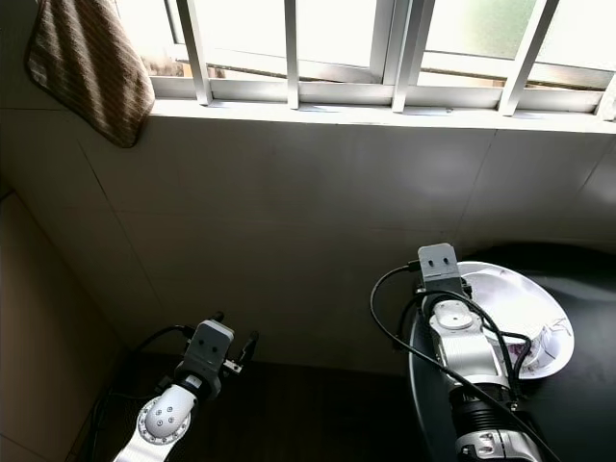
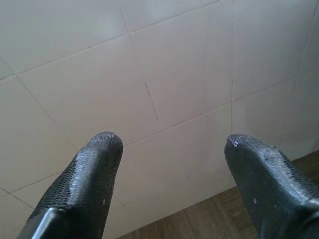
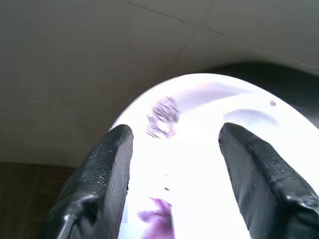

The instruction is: Kitchen organization

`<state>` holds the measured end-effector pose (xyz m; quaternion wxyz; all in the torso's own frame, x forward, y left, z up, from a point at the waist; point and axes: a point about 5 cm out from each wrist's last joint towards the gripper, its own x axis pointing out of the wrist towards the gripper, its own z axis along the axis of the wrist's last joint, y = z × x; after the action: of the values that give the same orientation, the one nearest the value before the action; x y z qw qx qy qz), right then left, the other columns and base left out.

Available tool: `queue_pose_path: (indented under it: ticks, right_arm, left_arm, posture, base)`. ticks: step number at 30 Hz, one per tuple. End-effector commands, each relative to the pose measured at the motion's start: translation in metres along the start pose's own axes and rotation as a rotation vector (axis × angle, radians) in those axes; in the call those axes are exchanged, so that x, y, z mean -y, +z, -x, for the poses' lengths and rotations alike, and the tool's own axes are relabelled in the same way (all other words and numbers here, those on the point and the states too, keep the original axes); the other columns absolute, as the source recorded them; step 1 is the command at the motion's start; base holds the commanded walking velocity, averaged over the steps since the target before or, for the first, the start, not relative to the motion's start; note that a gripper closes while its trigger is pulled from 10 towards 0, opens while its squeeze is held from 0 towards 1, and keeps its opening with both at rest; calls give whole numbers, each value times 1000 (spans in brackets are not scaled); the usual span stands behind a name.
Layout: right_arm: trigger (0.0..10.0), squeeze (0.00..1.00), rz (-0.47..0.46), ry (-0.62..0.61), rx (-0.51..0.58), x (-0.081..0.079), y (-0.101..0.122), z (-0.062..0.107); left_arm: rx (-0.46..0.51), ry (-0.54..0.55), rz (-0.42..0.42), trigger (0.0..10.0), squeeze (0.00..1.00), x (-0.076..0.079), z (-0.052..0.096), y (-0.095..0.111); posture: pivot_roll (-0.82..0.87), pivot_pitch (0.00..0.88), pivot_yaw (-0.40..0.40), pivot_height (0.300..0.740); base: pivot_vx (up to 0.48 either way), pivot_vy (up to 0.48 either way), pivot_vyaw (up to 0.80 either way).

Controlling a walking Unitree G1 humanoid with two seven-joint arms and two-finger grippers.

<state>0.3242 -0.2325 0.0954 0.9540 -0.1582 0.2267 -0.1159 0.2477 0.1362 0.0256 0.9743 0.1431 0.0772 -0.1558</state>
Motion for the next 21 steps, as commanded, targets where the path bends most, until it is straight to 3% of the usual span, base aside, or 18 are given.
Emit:
queue_pose_path:
  ticks: [1,9,14,15,16,17,21]
  right_arm:
    - [10000,0,7,-32,-16,6,-3,0]
    - [10000,0,-91,9,-102,-1,-13,-1]
    - [10000,0,-167,-25,-207,10,-30,-5]
    - [5725,0,-177,-23,-216,11,-32,-5]
    - [3647,0,-184,-19,-225,12,-34,-6]
    - [0,0,-170,-21,-217,12,-34,-6]
    - [0,0,-77,-47,-178,17,-31,-5]
  left_arm:
    - [9,0,7,10000,0,-1,0,2]
    - [9,-4,10,10000,0,0,0,2]
    - [10,-2,13,10000,0,0,0,3]
    - [10,-1,14,10000,0,0,-1,3]
    - [10,-1,14,10000,0,0,-1,3]
    - [10,-1,15,10000,0,0,-1,3]
    - [10,-2,17,10000,0,0,-1,3]
  posture:
    - [70,0,-45,740]
    - [69,0,-45,740]
    - [70,0,-49,740]
    - [69,0,-49,740]
    - [69,0,-49,740]
    - [68,0,-50,740]
    - [68,0,-50,740]
  base:
    - [0,0,0]
    - [0,0,0]
    - [0,0,0]
    - [0,0,0]
    - [0,0,0]
    - [0,0,0]
    - [0,0,0]
